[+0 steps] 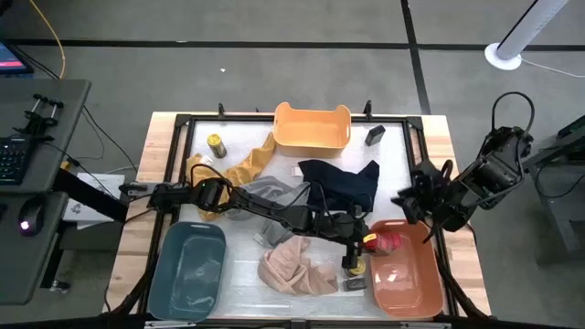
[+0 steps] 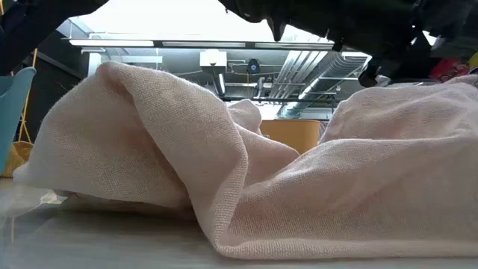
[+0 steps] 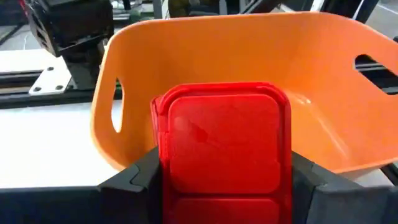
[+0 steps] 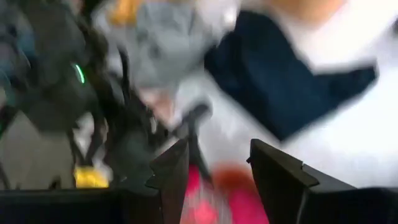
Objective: Sort spices by type
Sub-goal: Put the red seasoning can into the orange bin
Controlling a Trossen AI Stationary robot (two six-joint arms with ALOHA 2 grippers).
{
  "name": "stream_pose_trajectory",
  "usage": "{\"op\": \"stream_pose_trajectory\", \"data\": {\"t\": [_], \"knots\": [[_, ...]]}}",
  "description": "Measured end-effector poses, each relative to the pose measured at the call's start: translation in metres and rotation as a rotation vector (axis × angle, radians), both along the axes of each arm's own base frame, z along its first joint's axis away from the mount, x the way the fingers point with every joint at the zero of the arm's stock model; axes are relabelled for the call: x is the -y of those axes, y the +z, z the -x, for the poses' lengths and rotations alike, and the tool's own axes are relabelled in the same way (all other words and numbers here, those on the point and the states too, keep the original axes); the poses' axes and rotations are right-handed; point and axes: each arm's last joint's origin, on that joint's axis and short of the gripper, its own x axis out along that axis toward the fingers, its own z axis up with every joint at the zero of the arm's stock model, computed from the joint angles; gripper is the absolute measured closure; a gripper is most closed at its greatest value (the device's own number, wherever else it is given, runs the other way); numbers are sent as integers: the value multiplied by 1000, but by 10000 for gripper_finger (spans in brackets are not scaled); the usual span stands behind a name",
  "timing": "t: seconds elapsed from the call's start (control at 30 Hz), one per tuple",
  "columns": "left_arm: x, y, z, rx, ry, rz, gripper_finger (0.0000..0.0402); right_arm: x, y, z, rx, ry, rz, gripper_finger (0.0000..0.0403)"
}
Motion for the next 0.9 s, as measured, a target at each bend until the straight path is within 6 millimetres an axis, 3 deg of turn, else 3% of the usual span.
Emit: {"op": "stream_pose_trajectory", "data": {"t": [0.13,0.27,0.53,0.6,0.77,0.9], "knots": [[-8,23,3,41,5,8,216,-9,-12,0,-235,38,-135,246],[-28,63,9,107,-13,0,216,-16,-32,-1,-391,26,-208,271],[-65,110,40,-44,-40,-110,216,-31,-83,16,-859,100,-360,387],[-74,120,48,-79,-51,-110,216,-32,-94,21,-950,111,-378,394],[-86,123,60,-182,-67,-77,216,-36,-123,29,-1105,205,-416,400],[-79,128,61,-164,-93,-36,216,-39,-142,29,-1091,283,-424,401]]}}
